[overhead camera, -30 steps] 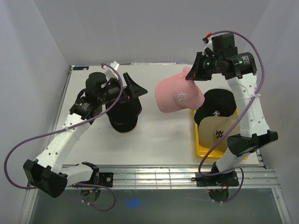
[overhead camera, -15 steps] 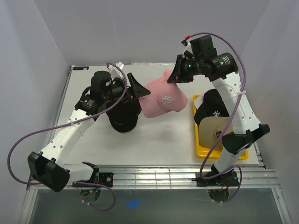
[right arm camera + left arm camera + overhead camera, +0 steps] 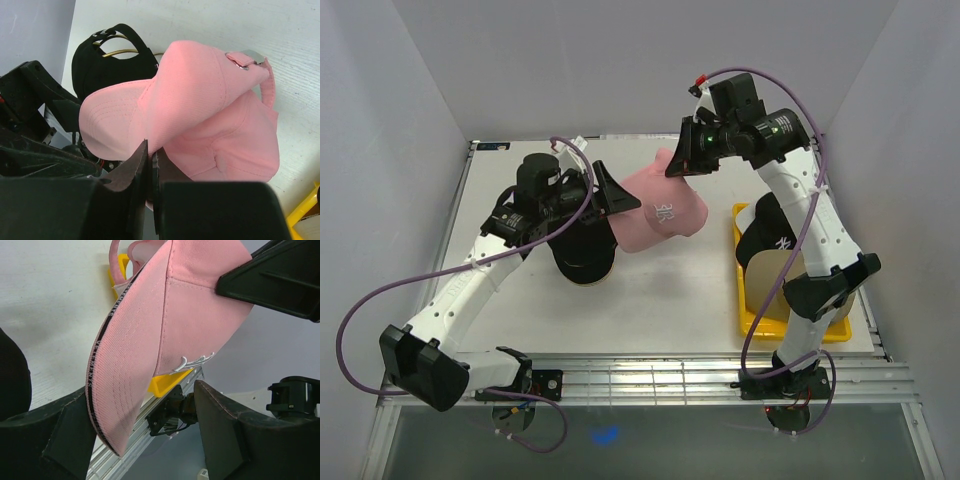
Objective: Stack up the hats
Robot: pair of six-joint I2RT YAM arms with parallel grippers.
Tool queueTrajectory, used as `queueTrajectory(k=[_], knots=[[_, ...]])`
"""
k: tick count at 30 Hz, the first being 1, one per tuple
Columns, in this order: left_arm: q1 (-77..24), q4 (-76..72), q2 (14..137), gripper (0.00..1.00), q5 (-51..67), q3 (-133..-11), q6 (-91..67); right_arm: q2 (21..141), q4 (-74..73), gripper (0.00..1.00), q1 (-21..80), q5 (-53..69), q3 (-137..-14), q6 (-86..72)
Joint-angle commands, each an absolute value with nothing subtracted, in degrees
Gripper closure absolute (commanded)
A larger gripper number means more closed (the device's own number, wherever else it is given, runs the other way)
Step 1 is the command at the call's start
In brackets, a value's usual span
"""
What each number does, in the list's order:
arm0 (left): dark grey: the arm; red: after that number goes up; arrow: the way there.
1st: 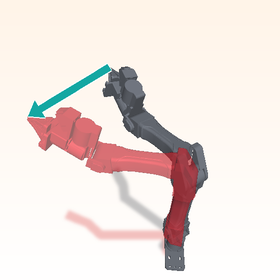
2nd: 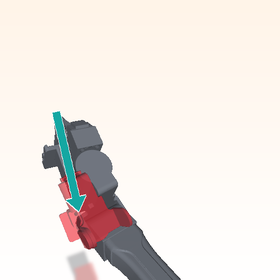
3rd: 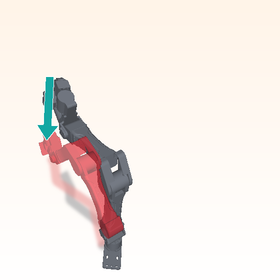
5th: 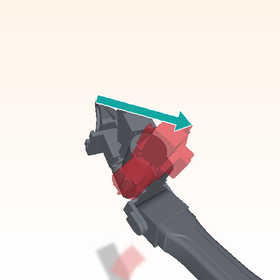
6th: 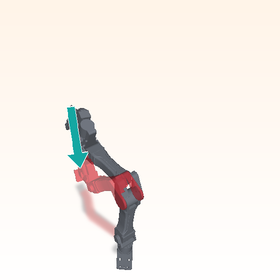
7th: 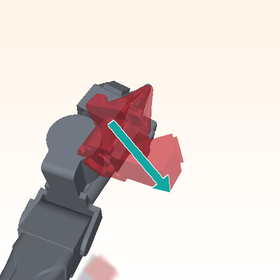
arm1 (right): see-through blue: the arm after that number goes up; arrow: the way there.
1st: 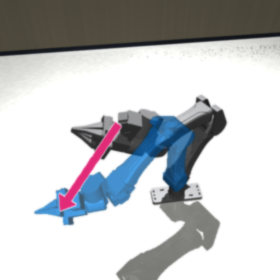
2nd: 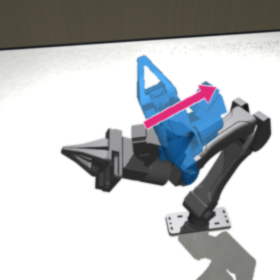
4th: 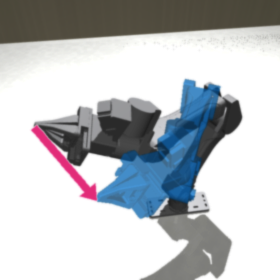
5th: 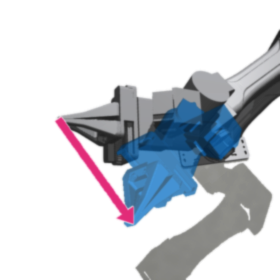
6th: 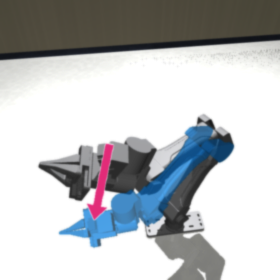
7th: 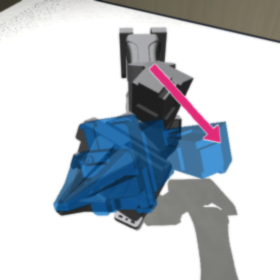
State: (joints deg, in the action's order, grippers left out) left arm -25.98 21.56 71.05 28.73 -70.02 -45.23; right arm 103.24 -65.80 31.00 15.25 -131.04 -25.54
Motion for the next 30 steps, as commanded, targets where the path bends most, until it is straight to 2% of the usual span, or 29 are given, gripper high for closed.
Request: queueTrajectory(k=[1, 11, 15, 16, 21, 25, 26, 28, 30], knots=[[-26.10, 24.69, 68.82, 0.20, 28.30, -72.51, -42.54, 102.39, -63.46, 0.92, 31.11, 18.98, -133.59, -21.10], [-26.10, 26.63, 68.38, 0.25, 32.08, -74.36, -41.04, 97.74, -63.19, 0.92, 31.90, 25.14, -129.38, -14.86], [-26.10, 26.63, 68.90, 0.32, 34.27, -74.09, -40.96, 96.86, -63.54, 0.92, 33.39, 24.70, -128.32, -13.98], [-26.10, 26.63, 68.91, 0.37, 34.63, -74.00, -40.96, 96.86, -63.63, 0.92, 33.49, 24.70, -128.49, -13.89], [-26.10, 26.81, 69.69, 0.44, 38.14, -73.92, -40.52, 97.73, -63.72, 0.92, 34.98, 24.35, -129.64, -13.80], [-26.10, 27.77, 69.61, 0.67, 38.67, -73.48, -40.34, 97.91, -63.11, 0.92, 35.24, 23.30, -129.64, -14.33], [-26.10, 27.86, 69.52, 0.82, 38.58, -73.39, -40.34, 97.82, -62.93, 0.92, 35.33, 23.03, -129.46, -14.50], [-26.10, 28.12, 69.35, 0.96, 38.58, -73.21, -40.78, 97.65, -62.41, 0.92, 35.33, 22.07, -129.46, -15.03], [-25.93, 27.69, 69.00, 1.00, 37.89, -72.95, -41.74, 97.38, -61.97, 0.85, 35.33, 20.40, -129.29, -16.25]])
